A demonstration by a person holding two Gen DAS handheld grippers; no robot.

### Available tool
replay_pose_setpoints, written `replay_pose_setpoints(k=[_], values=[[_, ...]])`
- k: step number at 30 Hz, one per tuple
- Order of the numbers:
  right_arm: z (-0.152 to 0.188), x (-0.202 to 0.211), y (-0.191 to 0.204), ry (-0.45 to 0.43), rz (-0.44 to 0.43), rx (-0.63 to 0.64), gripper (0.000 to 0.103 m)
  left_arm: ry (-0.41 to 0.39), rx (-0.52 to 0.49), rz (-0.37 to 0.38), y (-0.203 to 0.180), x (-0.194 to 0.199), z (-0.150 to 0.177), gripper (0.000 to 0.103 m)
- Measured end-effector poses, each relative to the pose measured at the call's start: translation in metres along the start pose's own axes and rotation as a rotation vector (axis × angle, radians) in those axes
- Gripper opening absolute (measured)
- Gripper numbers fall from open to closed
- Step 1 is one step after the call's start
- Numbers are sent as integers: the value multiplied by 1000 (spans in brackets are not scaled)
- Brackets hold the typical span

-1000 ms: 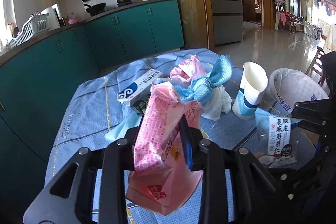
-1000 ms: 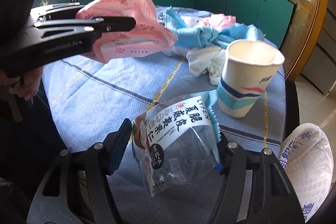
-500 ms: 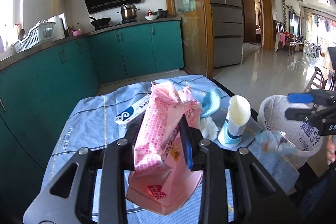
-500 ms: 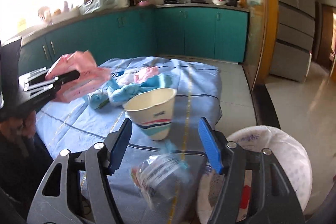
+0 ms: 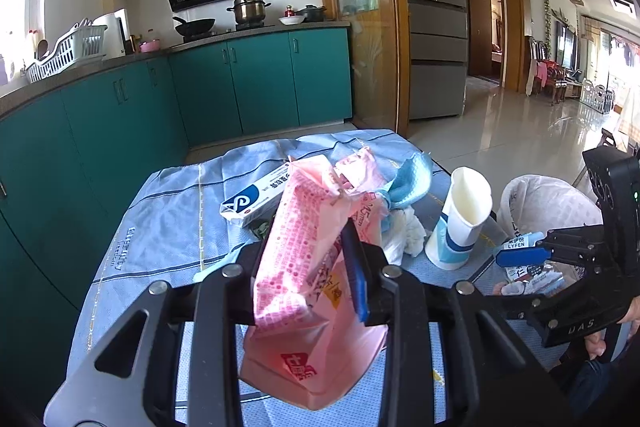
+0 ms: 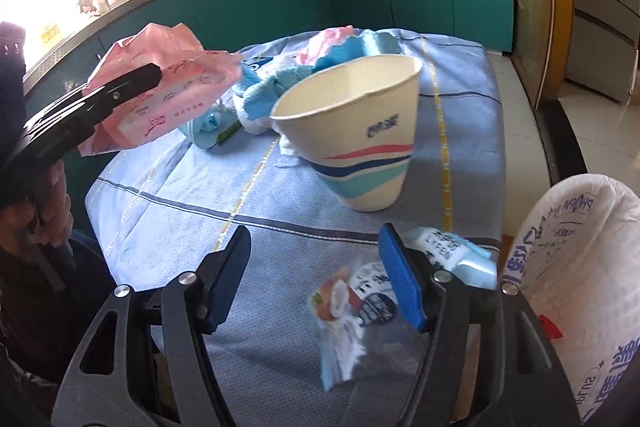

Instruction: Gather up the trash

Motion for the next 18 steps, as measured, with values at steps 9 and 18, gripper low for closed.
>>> replay_pose_setpoints(k=[9, 18], values=[[-1, -3, 19, 18, -54, 60, 75, 5, 2, -2, 0, 0, 1, 33], [-6, 13, 14, -55, 23, 49, 96, 22, 21, -13, 4, -3, 3, 32]])
Point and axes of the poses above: each gripper's, at about its wrist camera, not at the fingertips, and x roughly against the way its jaws point, y to its left, z to its underside, the point moved 2 cm from there along -x, roughly the way its jaws point, and after that the axes turned 8 degrees about z, right-handed, at the moved point
